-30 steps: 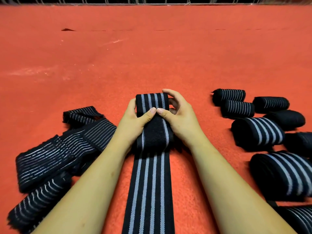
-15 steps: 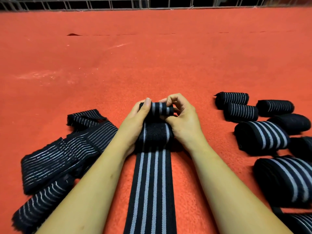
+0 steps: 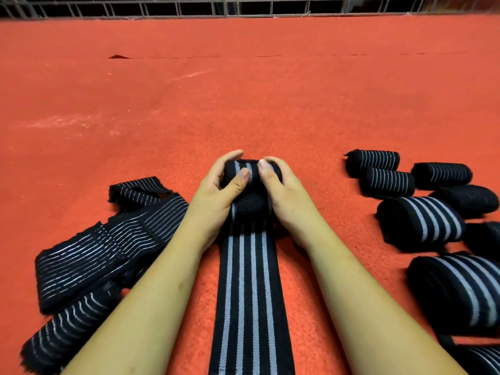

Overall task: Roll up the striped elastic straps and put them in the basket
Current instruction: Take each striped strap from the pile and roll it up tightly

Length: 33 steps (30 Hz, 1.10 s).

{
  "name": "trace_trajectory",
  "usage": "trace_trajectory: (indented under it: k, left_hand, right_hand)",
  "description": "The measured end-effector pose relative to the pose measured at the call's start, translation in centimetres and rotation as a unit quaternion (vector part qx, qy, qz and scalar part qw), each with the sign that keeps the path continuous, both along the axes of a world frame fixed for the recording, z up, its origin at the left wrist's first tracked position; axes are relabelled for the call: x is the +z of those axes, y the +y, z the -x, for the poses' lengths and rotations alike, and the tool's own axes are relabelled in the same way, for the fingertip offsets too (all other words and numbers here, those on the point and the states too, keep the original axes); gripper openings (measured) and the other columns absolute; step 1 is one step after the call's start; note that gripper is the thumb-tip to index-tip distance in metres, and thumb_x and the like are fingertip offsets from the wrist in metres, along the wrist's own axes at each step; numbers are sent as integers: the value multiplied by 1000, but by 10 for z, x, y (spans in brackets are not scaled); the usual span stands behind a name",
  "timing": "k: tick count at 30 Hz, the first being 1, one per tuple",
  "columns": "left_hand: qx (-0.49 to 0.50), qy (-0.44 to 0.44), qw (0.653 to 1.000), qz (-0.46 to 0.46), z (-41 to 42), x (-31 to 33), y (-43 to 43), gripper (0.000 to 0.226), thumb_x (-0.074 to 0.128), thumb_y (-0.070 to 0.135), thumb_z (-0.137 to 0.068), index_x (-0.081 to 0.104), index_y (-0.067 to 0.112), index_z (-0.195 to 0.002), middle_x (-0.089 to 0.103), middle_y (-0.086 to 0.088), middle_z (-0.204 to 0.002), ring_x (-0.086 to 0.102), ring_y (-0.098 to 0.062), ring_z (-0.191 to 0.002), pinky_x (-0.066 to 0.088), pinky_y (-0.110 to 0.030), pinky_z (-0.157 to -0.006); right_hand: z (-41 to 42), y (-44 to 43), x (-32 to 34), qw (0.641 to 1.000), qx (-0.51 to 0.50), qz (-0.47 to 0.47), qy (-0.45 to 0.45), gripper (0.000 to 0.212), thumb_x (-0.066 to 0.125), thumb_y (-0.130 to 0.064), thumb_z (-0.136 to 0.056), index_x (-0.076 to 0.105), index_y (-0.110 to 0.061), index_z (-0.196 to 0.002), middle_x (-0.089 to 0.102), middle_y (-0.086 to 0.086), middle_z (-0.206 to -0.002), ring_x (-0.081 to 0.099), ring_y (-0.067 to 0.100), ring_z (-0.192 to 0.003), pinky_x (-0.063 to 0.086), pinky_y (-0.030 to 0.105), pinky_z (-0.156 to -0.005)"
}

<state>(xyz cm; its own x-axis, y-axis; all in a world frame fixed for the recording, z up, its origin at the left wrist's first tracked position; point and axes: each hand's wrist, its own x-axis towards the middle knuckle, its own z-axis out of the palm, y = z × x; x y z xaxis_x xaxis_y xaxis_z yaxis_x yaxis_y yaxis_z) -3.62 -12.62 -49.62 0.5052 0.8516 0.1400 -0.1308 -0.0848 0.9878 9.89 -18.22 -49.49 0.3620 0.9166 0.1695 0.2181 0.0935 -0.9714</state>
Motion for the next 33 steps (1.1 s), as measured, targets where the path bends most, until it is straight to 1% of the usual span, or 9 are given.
trace_trajectory:
  k: [3, 6, 8, 11, 19, 22, 26, 30, 33]
  left_hand:
    - [61, 47, 997, -4, -3, -1, -2, 67, 73, 57, -80, 45, 26, -131, 69, 1, -118, 66, -13, -111, 52, -29, -93]
    - [63, 61, 995, 45, 0, -1, 0, 57, 76, 65, -64, 52, 24, -94, 60, 0, -83, 58, -19, -70, 43, -34, -62]
    - [-8, 56, 996, 66, 0, -2, -2, 44, 80, 58, -68, 55, 24, -81, 52, -5, -75, 44, -23, -65, 32, -33, -57]
    - [-9, 43, 997, 57, 0, -1, -5, 34, 81, 40, -76, 56, 21, -90, 54, 9, -66, 43, -18, -58, 29, -30, -51]
    - [-108, 112, 987, 45, 8, 7, -18, 23, 65, 23, -94, 72, 3, -105, 71, -3, -79, 62, -9, -61, 45, -21, -59]
    - [-107, 83, 986, 99, 12, 12, -15, 33, 64, 23, -95, 67, -10, -98, 67, -21, -93, 61, -30, -84, 44, -38, -80]
    - [-102, 96, 980, 140, 12, 14, -15, 25, 63, 17, -94, 67, 12, -70, 68, -9, -73, 63, -19, -65, 53, -28, -66]
    - [-112, 114, 974, 160, 12, 13, -14, 26, 70, 11, -88, 51, 17, -71, 64, -3, -69, 58, -14, -61, 46, -29, -60]
    - [-137, 96, 970, 176, 14, 15, -13, 14, 67, 12, -88, 63, 15, -76, 69, -7, -76, 64, -15, -65, 52, -28, -62]
  right_hand:
    - [-3, 1, -2, 999, -33, -26, 4, 29, 57, -42, -97, 63, -19, -114, 68, -8, -100, 63, 1, -91, 50, 22, -85]
    - [-5, 2, -2, 995, -91, -30, 28, 33, 62, -45, -93, 64, -17, -112, 69, -4, -101, 65, 9, -95, 53, 31, -89]
    - [-8, 1, -2, 991, -121, -36, 45, 34, 62, -46, -93, 65, -17, -109, 70, -2, -102, 65, 11, -95, 53, 34, -90]
    - [-14, 2, -3, 984, -149, -40, 90, 36, 61, -48, -94, 65, -13, -105, 71, 2, -101, 66, 13, -91, 53, 35, -87]
    - [-18, 1, -1, 979, -151, -34, 134, 38, 62, -49, -93, 64, -13, -105, 71, 1, -99, 68, 10, -88, 54, 26, -76]
    - [-17, 1, 0, 975, -138, -36, 170, 39, 66, -46, -91, 63, -12, -109, 72, 7, -105, 71, 17, -93, 58, 34, -83]
    - [-16, 1, 0, 978, -125, -48, 161, 35, 70, -40, -89, 59, -18, -115, 72, 7, -105, 71, 20, -94, 59, 43, -87]
    - [-19, 0, -3, 975, -132, -55, 170, 34, 72, -33, -88, 56, -27, -117, 70, 12, -106, 69, 24, -95, 57, 50, -90]
    - [-20, 0, -4, 975, -138, -67, 164, 36, 73, -30, -86, 54, -32, -116, 70, 14, -109, 69, 30, -101, 56, 50, -92]
